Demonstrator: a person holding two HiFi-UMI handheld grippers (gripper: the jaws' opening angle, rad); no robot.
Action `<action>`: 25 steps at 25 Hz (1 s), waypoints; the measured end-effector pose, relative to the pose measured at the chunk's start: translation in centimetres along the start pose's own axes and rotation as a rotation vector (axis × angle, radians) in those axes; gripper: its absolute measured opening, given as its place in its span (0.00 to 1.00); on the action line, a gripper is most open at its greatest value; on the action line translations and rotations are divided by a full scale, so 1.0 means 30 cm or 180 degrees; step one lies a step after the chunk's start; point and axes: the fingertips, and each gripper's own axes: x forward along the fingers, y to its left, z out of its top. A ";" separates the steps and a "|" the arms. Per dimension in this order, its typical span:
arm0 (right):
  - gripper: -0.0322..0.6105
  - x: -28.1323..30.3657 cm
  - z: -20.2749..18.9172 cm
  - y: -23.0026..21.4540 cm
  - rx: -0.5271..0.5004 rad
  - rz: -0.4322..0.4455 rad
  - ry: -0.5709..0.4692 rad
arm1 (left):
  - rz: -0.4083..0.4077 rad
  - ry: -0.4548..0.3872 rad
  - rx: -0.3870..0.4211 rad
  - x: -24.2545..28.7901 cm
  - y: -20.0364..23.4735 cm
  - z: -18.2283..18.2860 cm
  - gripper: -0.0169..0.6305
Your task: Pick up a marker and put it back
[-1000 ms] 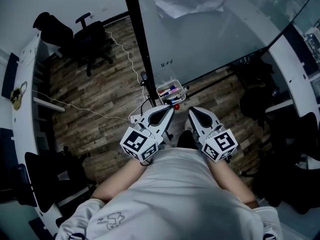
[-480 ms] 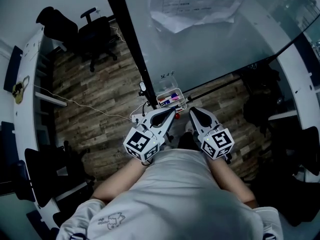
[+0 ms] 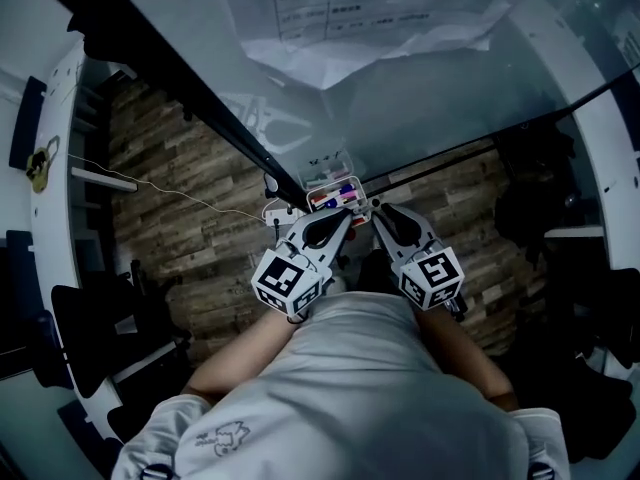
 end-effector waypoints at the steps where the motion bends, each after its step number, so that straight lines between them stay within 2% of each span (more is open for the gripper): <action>1: 0.18 0.006 -0.008 -0.013 0.0030 0.0001 0.0031 | 0.0009 0.0017 -0.0008 0.011 0.004 -0.007 0.03; 16: 0.20 0.111 -0.078 -0.058 0.0109 0.0234 0.0288 | 0.0169 0.0168 -0.0204 0.072 0.062 -0.065 0.03; 25: 0.19 0.124 -0.102 -0.060 0.0113 0.0236 0.0372 | 0.0207 0.0184 -0.0239 0.068 0.079 -0.079 0.03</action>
